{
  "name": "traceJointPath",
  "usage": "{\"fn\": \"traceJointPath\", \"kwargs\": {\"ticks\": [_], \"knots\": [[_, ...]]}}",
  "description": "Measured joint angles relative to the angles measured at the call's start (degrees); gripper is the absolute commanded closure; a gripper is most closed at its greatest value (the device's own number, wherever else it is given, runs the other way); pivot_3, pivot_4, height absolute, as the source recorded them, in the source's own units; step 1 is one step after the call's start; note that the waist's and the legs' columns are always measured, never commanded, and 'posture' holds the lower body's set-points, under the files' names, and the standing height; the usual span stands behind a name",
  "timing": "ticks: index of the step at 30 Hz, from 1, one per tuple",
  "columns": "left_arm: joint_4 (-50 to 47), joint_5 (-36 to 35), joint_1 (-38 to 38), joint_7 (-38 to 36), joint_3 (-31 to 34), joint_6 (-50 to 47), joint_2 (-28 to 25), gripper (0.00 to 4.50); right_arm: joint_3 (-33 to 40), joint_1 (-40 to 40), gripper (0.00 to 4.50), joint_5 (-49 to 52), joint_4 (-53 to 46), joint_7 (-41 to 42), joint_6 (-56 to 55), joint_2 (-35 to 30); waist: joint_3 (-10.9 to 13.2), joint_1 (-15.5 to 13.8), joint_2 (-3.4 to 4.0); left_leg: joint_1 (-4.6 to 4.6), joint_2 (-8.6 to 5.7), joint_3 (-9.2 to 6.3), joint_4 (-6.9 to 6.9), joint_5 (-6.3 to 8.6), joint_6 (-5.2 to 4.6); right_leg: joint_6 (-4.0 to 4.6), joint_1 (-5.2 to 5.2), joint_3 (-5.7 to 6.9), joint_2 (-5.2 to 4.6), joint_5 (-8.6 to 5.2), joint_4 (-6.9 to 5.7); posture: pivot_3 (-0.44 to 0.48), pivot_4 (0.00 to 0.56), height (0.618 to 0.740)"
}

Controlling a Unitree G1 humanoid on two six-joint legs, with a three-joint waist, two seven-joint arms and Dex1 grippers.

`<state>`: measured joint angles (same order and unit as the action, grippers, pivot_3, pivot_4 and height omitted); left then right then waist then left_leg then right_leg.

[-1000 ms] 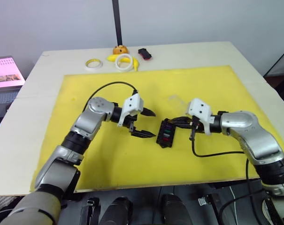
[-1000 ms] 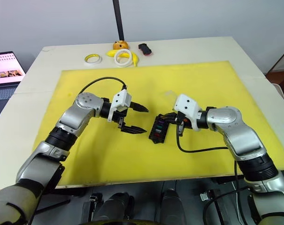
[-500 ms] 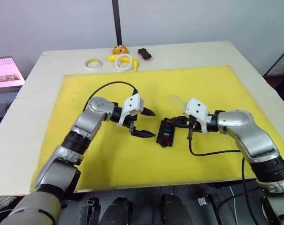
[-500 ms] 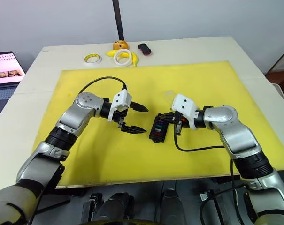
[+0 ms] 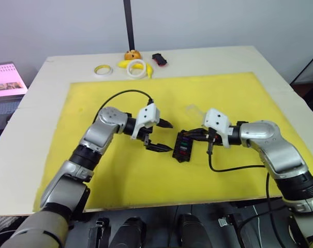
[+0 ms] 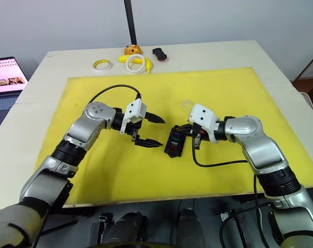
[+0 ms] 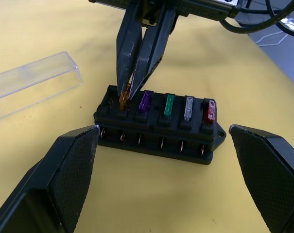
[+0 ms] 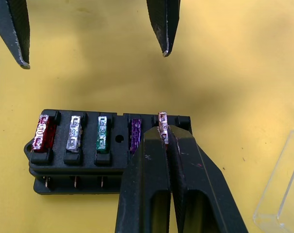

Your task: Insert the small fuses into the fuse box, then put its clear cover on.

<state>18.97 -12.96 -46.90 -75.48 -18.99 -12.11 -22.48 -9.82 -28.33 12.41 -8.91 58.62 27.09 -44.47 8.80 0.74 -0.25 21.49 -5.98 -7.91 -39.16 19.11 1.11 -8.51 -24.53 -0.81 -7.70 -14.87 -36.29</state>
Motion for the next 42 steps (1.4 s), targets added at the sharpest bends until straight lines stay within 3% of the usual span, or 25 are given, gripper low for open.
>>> {"fn": "traceJointPath", "kwargs": {"ticks": [42], "knots": [[0.03, 0.03, -0.03, 0.59, 0.00, 0.30, 0.20, 0.01, -0.54, -5.65, 4.50, 0.28, -2.74, 3.85, 7.49, -1.70, 0.00, -0.09, 0.00, 0.02, -0.01, 0.00, -0.01, 0.00, 0.00, 0.00, -0.02, 0.00, -0.03, 0.00, -0.02, 0.000, 0.150, 0.740]]}}
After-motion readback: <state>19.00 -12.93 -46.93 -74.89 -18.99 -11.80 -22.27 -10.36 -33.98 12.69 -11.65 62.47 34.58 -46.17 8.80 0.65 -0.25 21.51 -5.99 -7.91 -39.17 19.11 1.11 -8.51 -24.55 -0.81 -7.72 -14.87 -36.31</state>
